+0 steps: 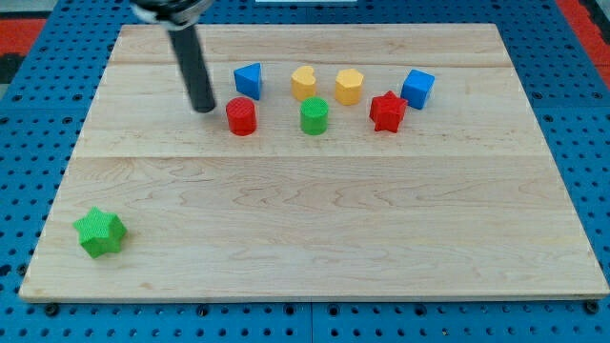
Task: Place the red circle diagonally top right to the green star
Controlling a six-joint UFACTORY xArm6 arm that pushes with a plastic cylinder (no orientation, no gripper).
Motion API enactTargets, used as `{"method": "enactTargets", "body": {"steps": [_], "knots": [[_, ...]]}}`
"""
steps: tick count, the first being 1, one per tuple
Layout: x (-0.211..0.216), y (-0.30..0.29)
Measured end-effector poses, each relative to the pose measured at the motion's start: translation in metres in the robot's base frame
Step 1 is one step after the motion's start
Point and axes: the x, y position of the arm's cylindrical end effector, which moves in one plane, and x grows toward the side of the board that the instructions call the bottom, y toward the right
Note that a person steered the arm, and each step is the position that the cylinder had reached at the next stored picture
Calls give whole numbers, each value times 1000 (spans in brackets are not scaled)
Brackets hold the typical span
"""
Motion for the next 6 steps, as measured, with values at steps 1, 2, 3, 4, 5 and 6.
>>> {"method": "enactTargets", "body": {"steps": [1, 2, 3, 4, 5, 6], "knots": [[-1, 53], [24, 73], [39, 18], [1, 32], [13, -5], [66, -17]]}}
